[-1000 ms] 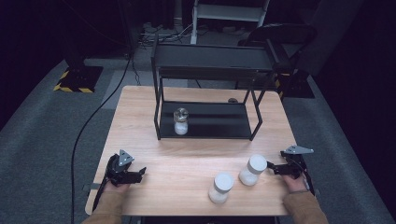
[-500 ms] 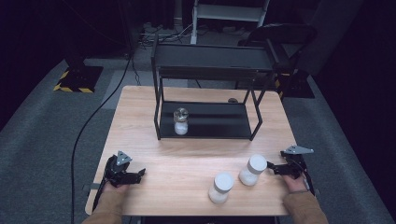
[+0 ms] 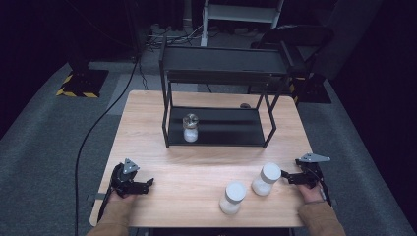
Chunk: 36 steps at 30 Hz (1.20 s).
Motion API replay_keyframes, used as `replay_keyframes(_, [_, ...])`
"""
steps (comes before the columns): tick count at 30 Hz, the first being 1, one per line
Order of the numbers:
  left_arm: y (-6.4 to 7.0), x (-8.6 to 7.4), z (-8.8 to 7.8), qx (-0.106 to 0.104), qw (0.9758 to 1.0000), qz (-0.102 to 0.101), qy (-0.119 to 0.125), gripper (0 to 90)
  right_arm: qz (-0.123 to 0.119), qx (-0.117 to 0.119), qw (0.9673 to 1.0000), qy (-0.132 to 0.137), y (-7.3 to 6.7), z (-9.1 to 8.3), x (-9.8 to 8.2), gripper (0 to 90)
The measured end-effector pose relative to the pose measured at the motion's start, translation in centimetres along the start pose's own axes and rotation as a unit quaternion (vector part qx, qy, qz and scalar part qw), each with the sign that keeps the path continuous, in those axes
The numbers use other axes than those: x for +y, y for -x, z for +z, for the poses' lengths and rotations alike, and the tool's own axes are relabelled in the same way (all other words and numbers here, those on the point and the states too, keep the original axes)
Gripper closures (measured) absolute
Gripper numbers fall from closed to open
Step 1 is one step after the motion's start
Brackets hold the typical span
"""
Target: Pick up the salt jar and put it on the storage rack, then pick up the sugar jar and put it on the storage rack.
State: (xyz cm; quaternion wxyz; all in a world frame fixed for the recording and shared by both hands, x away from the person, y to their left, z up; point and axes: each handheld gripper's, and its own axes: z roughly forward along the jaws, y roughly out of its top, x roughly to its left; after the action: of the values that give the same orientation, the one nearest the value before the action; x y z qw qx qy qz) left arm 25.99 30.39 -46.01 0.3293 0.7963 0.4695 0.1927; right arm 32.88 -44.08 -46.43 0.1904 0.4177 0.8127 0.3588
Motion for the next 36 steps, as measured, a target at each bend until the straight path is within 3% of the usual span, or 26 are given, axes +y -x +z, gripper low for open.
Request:
replay_keyframes(13, [0.0, 0.0, 0.0, 0.001, 1.0000, -0.001, 0.000, 5.1, 0.006, -0.005, 1.0000, 0.000, -0.1, 0.0, 0.0, 7.8])
replay_keyframes(18, [0.1, 0.0, 0.0, 0.001, 1.0000, -0.001, -0.001, 5.1, 0.024, 0.001, 0.9995, 0.019, 0.4, -0.5, -0.7, 7.2])
replay_keyframes(23, [0.0, 0.0, 0.0, 0.001, 1.0000, -0.001, 0.000, 5.1, 0.026, 0.003, 0.9991, 0.033, 0.3, -1.2, -0.6, 7.3])
replay_keyframes(36, [0.0, 0.0, 0.0, 0.000, 1.0000, -0.001, -0.001, 4.7, 0.003, 0.011, 0.9953, 0.096, -0.9, -4.8, 0.3, 7.3])
